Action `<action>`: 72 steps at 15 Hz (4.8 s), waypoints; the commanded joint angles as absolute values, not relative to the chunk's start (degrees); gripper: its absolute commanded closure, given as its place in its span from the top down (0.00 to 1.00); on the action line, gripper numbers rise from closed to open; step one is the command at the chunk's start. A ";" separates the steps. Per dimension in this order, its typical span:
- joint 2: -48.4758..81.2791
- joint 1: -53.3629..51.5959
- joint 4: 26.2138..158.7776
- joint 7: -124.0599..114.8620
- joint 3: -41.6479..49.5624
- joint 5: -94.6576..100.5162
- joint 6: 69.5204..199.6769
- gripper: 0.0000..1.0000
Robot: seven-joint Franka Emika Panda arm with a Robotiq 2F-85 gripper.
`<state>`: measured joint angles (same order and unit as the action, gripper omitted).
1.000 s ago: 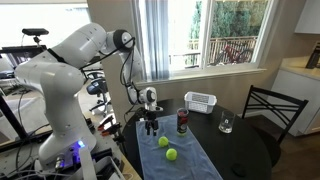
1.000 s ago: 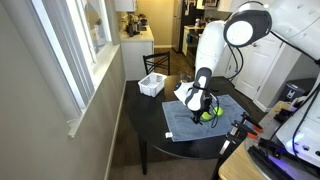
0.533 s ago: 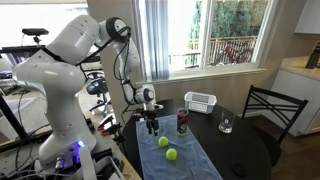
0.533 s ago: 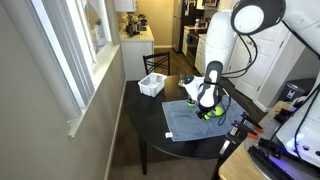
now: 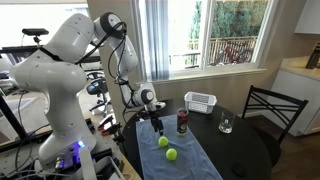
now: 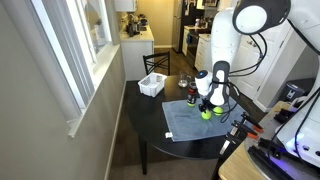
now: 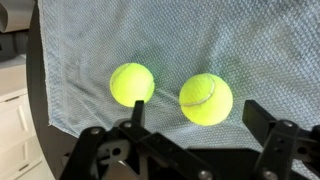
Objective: Put one tennis ball in the black container.
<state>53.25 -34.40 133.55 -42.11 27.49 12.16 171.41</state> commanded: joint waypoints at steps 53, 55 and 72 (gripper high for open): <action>57.04 -26.24 128.40 -37.61 19.08 -10.83 178.32 0.43; 54.55 -26.55 130.20 -37.07 18.93 -10.93 177.72 0.43; 42.51 -57.78 141.25 -39.13 48.23 -15.33 180.13 0.43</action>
<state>43.85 -55.87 139.47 -39.80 44.87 -13.10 179.01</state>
